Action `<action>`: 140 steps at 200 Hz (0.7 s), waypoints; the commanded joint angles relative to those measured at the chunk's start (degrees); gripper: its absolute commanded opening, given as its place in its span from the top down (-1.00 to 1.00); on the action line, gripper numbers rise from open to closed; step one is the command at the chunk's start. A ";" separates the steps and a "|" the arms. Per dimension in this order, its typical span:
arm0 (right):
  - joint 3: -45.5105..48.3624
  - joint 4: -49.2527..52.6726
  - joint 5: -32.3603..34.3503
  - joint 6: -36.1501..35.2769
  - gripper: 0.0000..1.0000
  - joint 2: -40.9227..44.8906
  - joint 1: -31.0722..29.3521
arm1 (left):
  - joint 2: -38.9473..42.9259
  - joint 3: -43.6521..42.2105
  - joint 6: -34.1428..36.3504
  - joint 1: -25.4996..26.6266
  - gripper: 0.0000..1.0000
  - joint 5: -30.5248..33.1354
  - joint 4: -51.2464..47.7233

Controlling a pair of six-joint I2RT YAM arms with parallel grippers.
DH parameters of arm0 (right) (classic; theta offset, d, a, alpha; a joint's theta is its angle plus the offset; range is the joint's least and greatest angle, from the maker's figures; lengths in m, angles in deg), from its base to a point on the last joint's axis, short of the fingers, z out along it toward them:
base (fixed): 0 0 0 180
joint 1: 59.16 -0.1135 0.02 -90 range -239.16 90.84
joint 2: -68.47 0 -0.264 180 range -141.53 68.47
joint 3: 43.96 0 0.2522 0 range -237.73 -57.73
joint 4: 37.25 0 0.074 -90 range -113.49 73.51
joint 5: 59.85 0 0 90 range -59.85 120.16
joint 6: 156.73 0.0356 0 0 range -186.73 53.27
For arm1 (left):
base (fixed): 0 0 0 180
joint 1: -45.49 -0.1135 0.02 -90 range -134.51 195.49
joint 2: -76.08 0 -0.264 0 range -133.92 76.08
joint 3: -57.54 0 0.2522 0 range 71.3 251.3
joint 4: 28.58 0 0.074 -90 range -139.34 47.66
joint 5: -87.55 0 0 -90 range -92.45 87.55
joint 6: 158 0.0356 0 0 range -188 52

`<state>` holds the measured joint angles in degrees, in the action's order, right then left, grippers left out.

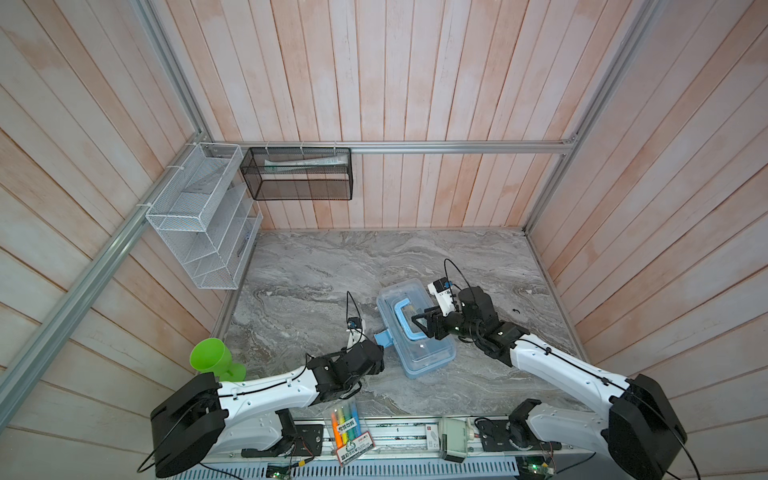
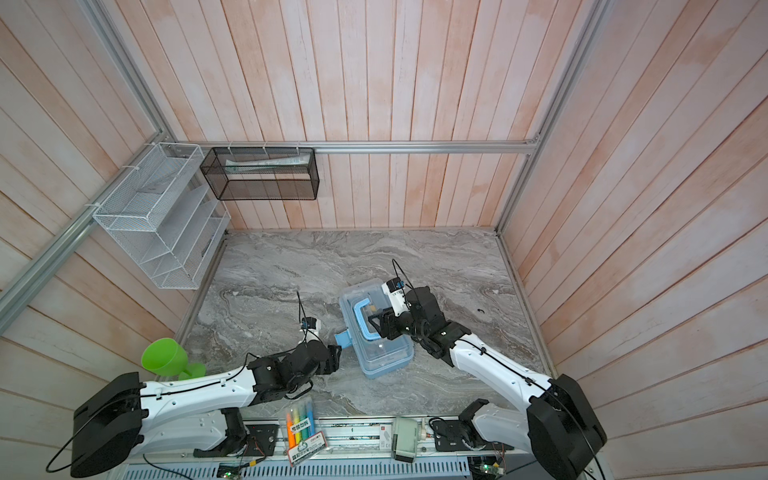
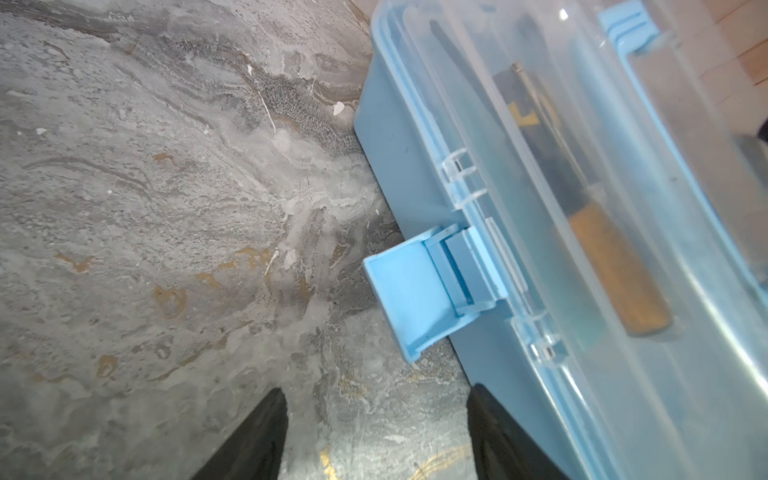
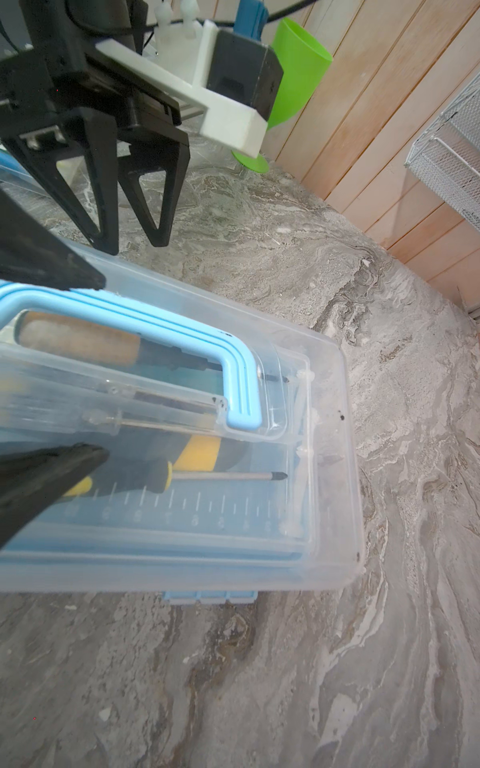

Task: Pack the tool kit

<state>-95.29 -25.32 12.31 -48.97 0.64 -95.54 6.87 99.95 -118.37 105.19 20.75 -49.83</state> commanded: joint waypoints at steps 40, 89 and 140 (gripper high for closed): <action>0.51 7.74 0.35 -0.29 -0.22 -2.30 0.17 | -9.04 2.91 2.04 1.27 -0.53 2.39 1.79; 0.81 7.48 0.31 -0.13 -0.22 -2.22 0.12 | -11.59 2.27 3.70 1.84 -0.57 3.67 9.63; 1.43 7.19 0.09 0.01 -0.22 -2.22 0.12 | -17.15 3.83 4.50 1.78 -0.61 8.09 12.90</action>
<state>-95.59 -25.25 12.26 -49.17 0.23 -95.54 -7.75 101.80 -115.33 106.89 25.36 -39.88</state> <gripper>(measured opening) 0.608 0.803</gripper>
